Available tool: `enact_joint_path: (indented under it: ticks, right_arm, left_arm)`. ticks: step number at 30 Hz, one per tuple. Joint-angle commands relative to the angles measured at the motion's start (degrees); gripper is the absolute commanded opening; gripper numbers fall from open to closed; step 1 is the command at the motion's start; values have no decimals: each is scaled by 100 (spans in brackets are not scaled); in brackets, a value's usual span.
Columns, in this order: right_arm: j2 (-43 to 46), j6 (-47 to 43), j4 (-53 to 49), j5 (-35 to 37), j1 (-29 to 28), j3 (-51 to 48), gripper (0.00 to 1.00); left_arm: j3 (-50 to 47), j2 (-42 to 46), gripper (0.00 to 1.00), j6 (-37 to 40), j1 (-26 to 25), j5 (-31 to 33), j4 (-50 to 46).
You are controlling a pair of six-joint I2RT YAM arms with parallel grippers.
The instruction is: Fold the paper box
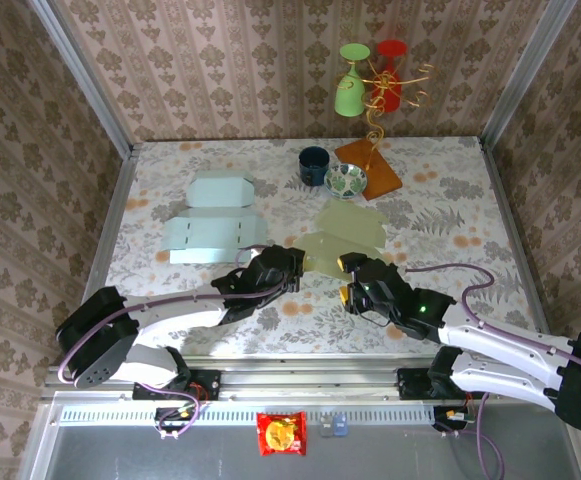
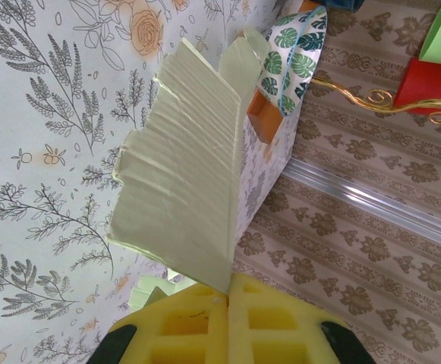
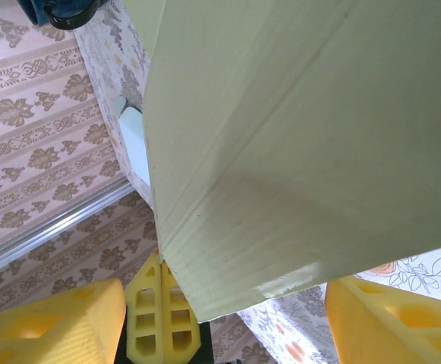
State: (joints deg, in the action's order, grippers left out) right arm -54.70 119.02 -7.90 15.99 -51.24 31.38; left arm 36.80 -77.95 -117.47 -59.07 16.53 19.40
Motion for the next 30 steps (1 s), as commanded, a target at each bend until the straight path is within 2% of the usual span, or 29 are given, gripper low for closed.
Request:
enact_joint_path:
  ticks: [1, 4, 16, 25, 30]
  right_arm:
    - [14, 392, -60, 411, -44, -147, 63]
    - [-49, 411, 134, 529, 18, -204, 53]
    - [-145, 125, 107, 514, 454, 106, 30]
    - [-125, -213, -139, 499, 572, 346, 15]
    - [-94, -325, -518, 361, 719, 567, 0]
  left_arm:
    - [73, -2, 0, -22, 44, 87, 66]
    - [80, 6, 0, -27, 36, 74, 39]
    - [55, 61, 0, -193, -41, 26, -33]
    - [63, 87, 0, -214, -70, 9, -36]
    - [58, 176, 0, -123, -79, 11, -18]
